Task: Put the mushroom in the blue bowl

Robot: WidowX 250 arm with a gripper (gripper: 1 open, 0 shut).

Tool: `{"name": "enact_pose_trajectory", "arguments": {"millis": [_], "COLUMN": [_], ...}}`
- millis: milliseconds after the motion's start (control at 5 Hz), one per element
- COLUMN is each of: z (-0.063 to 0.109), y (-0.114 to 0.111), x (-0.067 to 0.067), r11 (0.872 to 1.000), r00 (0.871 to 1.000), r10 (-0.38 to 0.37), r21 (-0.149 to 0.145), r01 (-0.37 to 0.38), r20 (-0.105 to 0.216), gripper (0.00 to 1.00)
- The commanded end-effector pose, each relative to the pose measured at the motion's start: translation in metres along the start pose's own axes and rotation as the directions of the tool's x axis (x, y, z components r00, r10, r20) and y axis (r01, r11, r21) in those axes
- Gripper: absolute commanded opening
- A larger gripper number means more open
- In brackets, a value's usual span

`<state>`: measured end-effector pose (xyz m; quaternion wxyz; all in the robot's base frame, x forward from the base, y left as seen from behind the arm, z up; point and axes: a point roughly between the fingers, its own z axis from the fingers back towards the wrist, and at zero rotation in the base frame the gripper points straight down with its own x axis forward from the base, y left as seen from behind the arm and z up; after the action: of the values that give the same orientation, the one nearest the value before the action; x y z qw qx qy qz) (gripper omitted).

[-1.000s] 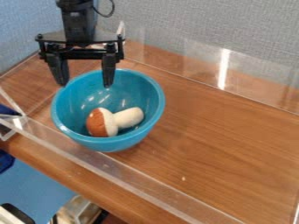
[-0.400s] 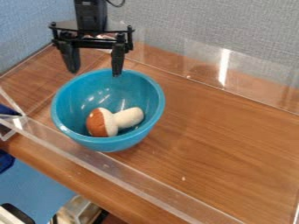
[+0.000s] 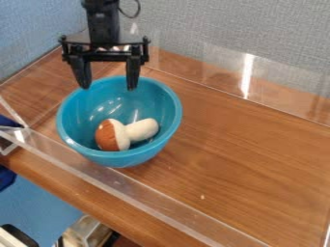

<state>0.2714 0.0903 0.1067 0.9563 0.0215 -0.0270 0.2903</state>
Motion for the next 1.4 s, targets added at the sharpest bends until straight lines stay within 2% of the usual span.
{"name": "enact_pose_trajectory", "arguments": {"millis": [0,400,800,1200], "z": [0.006,0.006,-0.004,0.003], "y": [-0.007,-0.005,-0.008,-0.025], "x": [0.005,0.018,0.039,0.048], "r11": [1.000,1.000,1.000,0.997], "r00": [1.000,1.000,0.999,0.997], "r10": [-0.014,-0.014,-0.023,0.076], "r21": [-0.004,-0.001,0.007,0.021], "r01": [0.014,0.014,0.023,-0.077], "r20": [0.025,0.027,0.027,0.025], "gripper": [1.00,1.00,1.00,1.00]}}
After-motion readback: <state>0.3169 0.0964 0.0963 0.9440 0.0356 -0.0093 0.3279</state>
